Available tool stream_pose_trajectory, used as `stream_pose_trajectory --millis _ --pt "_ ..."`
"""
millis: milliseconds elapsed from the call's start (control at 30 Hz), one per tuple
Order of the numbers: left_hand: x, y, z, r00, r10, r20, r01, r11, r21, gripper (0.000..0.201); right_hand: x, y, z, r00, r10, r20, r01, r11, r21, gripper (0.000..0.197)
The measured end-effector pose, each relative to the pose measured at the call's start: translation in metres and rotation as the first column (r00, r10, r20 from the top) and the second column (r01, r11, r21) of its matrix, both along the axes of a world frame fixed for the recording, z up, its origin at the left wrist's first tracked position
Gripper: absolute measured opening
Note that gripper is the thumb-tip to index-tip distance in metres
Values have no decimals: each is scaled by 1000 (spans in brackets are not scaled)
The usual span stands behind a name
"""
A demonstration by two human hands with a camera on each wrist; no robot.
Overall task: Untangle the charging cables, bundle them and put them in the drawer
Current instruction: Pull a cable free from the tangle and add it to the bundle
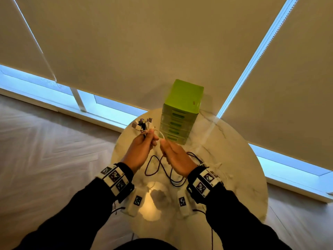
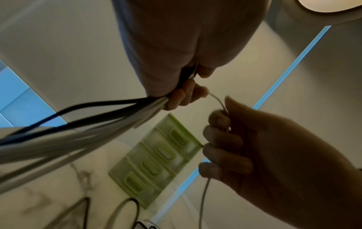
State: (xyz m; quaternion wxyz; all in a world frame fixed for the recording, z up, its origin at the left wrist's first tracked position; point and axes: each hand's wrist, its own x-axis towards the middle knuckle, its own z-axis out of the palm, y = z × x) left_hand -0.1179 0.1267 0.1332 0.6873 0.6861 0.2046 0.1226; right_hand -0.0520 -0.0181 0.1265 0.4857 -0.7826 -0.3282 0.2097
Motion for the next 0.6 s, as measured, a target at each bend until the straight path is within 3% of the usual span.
stream_pose_trajectory --millis 100,267,333,433,600 --pt "6 -6 0 999 -39 27 40 998 -39 38 -10 0 4 984 141 104 -130 986 -104 31" --pt "17 -3 10 991 38 131 -19 990 -141 39 -13 -17 -16 980 169 -102 -184 971 -153 53" --pt "21 2 27 980 119 160 -63 946 -317 38 -12 -29 -34 974 202 -105 -223 937 -268 61" --pt "25 13 45 958 198 208 -84 886 -457 38 -5 -51 -62 983 140 -117 -174 912 -372 57" --pt "25 36 62 927 215 308 -77 911 -405 37 17 -90 -89 995 56 -83 -87 899 -429 45"
